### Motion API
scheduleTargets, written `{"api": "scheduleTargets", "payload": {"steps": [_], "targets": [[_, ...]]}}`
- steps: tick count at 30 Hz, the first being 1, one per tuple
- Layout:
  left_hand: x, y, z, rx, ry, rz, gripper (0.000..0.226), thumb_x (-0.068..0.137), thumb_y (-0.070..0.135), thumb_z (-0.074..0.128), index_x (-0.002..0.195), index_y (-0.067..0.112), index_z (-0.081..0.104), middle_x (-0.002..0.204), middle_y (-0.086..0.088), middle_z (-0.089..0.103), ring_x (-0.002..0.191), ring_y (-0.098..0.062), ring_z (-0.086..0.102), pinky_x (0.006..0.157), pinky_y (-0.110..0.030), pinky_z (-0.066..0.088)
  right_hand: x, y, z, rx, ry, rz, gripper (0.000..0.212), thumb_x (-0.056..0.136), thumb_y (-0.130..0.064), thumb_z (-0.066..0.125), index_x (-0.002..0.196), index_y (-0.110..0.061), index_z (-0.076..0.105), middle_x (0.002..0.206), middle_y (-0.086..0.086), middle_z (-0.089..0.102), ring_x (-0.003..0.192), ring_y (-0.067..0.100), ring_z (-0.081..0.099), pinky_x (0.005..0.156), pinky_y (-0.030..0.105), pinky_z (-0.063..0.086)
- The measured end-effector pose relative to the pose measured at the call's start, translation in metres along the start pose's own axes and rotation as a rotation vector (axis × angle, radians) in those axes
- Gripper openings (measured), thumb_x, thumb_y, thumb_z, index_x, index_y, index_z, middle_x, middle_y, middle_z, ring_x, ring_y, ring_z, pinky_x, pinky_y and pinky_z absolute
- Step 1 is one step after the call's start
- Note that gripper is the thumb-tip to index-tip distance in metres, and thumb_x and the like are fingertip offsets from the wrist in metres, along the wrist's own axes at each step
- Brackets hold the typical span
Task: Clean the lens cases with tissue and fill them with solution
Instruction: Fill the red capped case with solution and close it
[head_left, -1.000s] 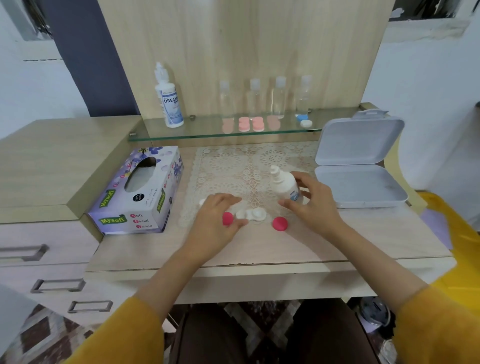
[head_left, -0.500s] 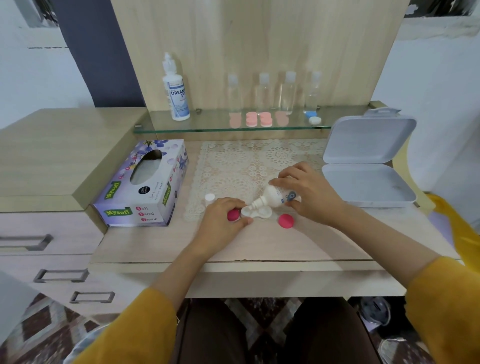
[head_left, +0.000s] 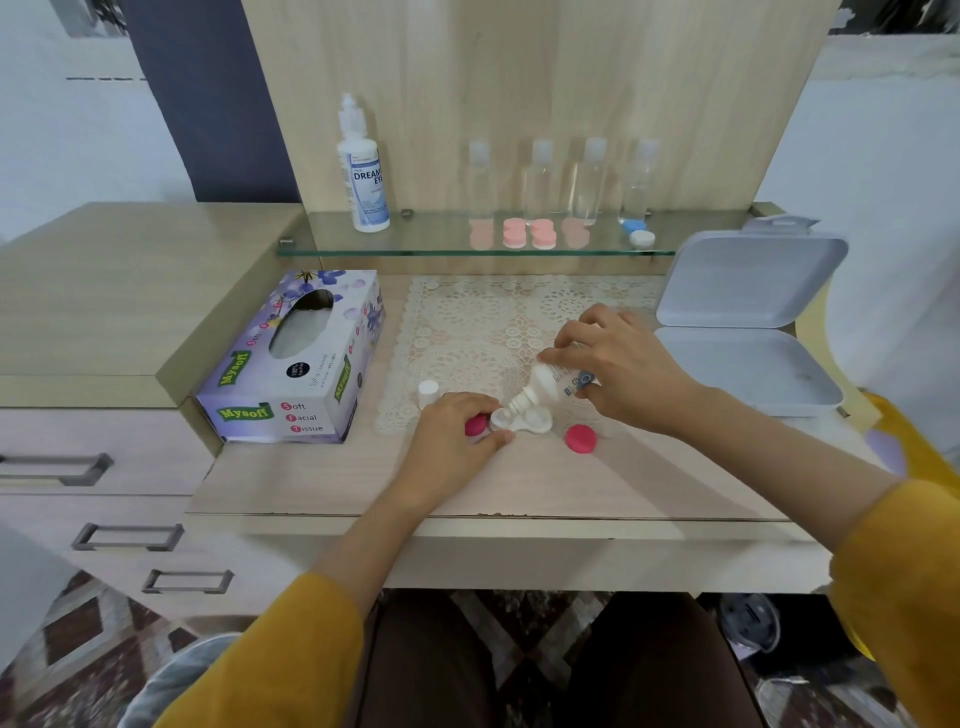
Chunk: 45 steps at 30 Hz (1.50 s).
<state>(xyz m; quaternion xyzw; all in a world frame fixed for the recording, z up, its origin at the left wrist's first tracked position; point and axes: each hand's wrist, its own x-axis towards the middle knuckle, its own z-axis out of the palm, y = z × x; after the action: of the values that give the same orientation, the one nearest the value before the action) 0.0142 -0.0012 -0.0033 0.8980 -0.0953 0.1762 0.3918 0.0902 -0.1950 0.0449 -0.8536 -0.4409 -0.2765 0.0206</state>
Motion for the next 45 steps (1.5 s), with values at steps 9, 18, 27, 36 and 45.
{"api": "scheduleTargets", "payload": {"steps": [9,18,27,36,45], "targets": [[0.0,0.0,-0.001,-0.017,0.004,-0.001,0.018,0.074,0.01,0.074,0.09,0.003,0.071,0.09,-0.008,0.07,0.088,-0.018,0.058,0.077,-0.008,0.034,0.005,-0.001,-0.002,-0.018,0.018,-0.022,0.057,0.036,-0.002,0.088,0.09,-0.013,0.073,0.077,0.004,0.065,0.069,0.032,0.059,0.058,0.038,0.044],[-0.001,0.0,-0.001,-0.019,0.009,-0.016,0.02,0.073,0.011,0.074,0.092,0.004,0.071,0.094,-0.006,0.07,0.092,-0.017,0.059,0.079,-0.003,0.033,0.007,-0.002,-0.004,-0.01,-0.046,0.008,0.056,0.036,-0.004,0.088,0.089,-0.014,0.073,0.077,0.004,0.064,0.069,0.031,0.059,0.06,0.032,0.036],[-0.001,0.001,-0.001,-0.016,0.007,-0.017,0.019,0.074,0.011,0.074,0.091,0.005,0.071,0.093,-0.007,0.07,0.088,-0.016,0.059,0.078,-0.005,0.035,-0.01,0.002,-0.012,0.123,-0.157,0.164,0.053,0.06,-0.006,0.082,0.11,-0.012,0.067,0.097,0.008,0.065,0.086,0.035,0.052,0.065,0.037,0.039],[-0.001,0.002,-0.001,-0.017,0.004,-0.027,0.017,0.075,0.01,0.073,0.091,0.004,0.071,0.092,-0.009,0.07,0.083,-0.009,0.055,0.076,-0.003,0.034,-0.026,0.013,-0.027,0.136,-0.277,0.274,0.055,0.074,-0.011,0.073,0.125,-0.019,0.057,0.116,0.002,0.056,0.106,0.026,0.04,0.074,0.037,0.044],[-0.002,0.0,0.0,-0.014,0.009,-0.047,0.024,0.074,0.012,0.074,0.098,0.007,0.071,0.099,-0.001,0.069,0.09,-0.005,0.054,0.078,0.003,0.032,-0.025,0.011,-0.032,0.086,-0.338,0.265,0.055,0.077,-0.013,0.07,0.129,-0.022,0.054,0.119,0.0,0.053,0.11,0.026,0.037,0.073,0.035,0.043]]}}
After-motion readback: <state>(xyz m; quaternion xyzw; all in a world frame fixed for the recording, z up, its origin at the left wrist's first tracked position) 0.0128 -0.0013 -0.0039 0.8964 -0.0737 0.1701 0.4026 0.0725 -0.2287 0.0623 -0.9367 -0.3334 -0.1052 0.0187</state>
